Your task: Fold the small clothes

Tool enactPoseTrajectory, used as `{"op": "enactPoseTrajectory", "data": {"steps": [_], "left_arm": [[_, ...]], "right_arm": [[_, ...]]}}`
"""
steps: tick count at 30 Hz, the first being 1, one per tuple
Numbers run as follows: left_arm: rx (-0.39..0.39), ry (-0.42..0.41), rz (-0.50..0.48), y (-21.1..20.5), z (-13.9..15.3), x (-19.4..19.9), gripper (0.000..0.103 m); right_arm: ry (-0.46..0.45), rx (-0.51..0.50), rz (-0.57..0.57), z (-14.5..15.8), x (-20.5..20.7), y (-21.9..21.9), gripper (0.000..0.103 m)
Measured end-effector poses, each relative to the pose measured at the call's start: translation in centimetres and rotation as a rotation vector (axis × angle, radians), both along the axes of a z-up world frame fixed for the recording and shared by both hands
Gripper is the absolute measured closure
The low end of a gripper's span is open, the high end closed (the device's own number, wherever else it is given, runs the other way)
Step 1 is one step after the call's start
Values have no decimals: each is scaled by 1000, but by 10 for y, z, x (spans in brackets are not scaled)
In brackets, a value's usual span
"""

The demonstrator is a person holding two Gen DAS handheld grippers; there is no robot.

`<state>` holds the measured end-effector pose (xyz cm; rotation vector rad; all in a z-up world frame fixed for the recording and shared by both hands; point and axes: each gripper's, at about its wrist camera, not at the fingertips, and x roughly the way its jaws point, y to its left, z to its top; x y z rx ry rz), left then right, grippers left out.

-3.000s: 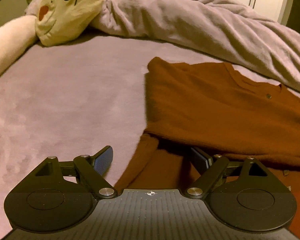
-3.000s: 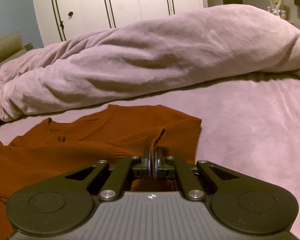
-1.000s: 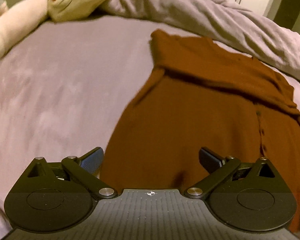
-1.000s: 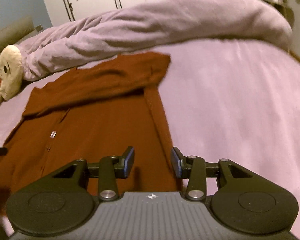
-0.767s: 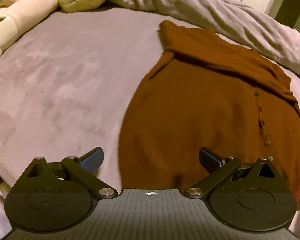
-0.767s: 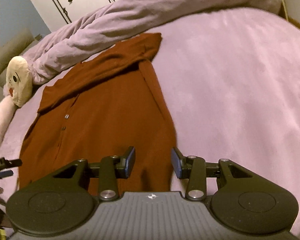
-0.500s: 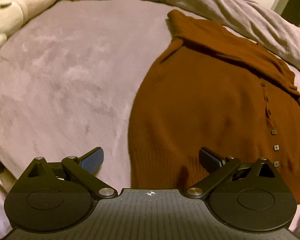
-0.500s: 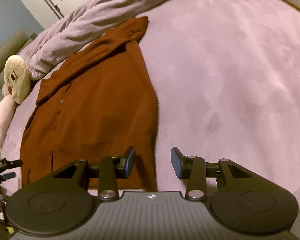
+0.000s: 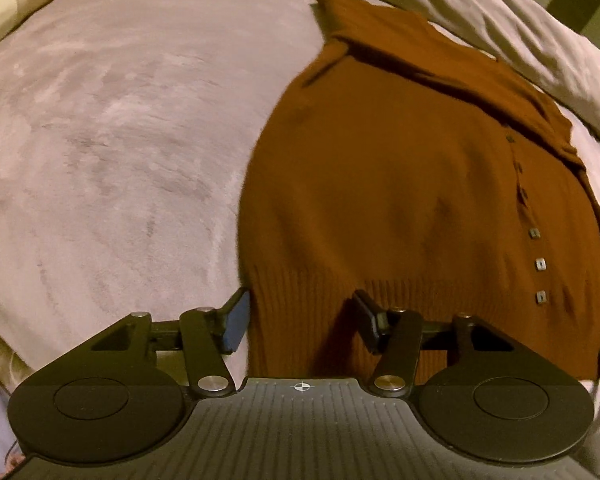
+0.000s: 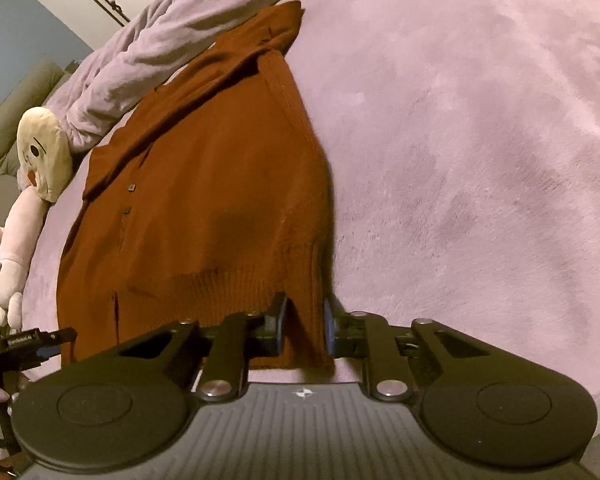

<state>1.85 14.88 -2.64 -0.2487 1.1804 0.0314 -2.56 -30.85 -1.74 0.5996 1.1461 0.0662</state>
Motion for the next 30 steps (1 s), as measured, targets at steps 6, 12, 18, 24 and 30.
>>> {"op": "enactPoseTrajectory", "data": {"steps": [6, 12, 18, 24, 30], "left_arm": [[-45, 10, -72, -6, -2, 4, 49], [-154, 45, -144, -10, 7, 19, 89], [-317, -92, -136, -4, 56, 59, 90], [-347, -198, -52, 8, 72, 114, 90], [-273, -244, 31, 20, 61, 169, 90]], "right_arm": [[23, 36, 23, -3, 5, 0, 84], [24, 76, 82, 1, 14, 4, 98], [-30, 227, 59, 24, 46, -2, 99], [-131, 246, -13, 41, 105, -9, 99], [-221, 110, -46, 43, 167, -10, 99]]}}
